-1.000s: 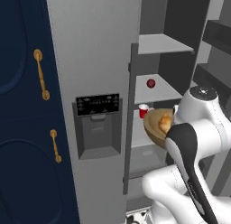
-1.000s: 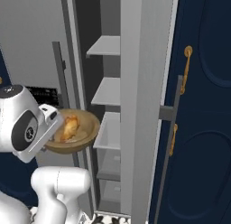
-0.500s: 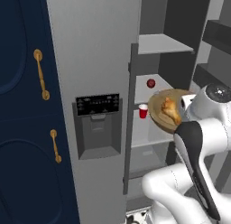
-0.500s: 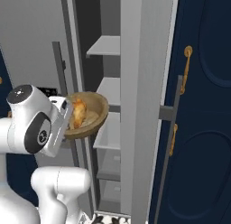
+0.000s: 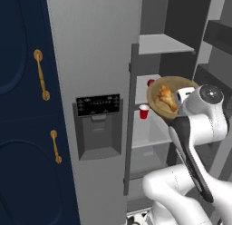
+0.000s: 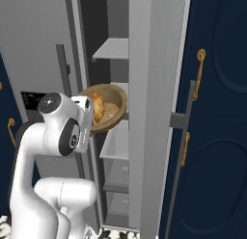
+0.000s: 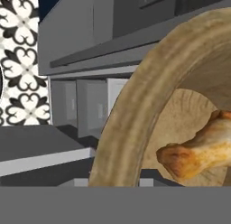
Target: Pick the chicken drumstick and garlic from their plates and place them in the bowl. Then put the bowl in the fridge.
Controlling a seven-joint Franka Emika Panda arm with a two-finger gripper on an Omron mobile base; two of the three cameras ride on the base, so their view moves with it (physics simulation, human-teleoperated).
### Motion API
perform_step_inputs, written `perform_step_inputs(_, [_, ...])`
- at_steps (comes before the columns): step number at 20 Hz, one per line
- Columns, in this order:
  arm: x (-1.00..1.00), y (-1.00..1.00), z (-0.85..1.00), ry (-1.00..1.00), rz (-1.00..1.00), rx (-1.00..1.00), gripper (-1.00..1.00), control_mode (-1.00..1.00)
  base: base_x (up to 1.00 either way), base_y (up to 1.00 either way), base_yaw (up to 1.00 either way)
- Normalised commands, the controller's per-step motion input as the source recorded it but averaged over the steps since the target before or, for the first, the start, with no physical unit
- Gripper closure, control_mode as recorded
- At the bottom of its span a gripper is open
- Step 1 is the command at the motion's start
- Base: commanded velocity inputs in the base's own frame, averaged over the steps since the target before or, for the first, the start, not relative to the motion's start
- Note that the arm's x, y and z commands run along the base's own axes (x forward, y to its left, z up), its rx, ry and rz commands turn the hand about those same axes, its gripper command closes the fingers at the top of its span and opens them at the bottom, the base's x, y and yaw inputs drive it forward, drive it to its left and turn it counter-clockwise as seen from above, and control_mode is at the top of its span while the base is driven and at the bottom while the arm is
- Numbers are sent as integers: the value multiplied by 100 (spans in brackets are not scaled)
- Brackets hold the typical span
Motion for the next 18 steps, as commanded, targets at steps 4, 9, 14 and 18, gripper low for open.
perform_step_inputs(4, [98,-4,-33,0,1,13,100,-100,0,0,0])
perform_step_inputs(9, [82,-1,-14,0,0,8,100,-100,0,0,0])
perform_step_inputs(14, [34,0,-1,4,3,0,100,-100,0,0,0])
perform_step_inputs(18, [40,-23,0,9,7,0,100,-100,0,0,0])
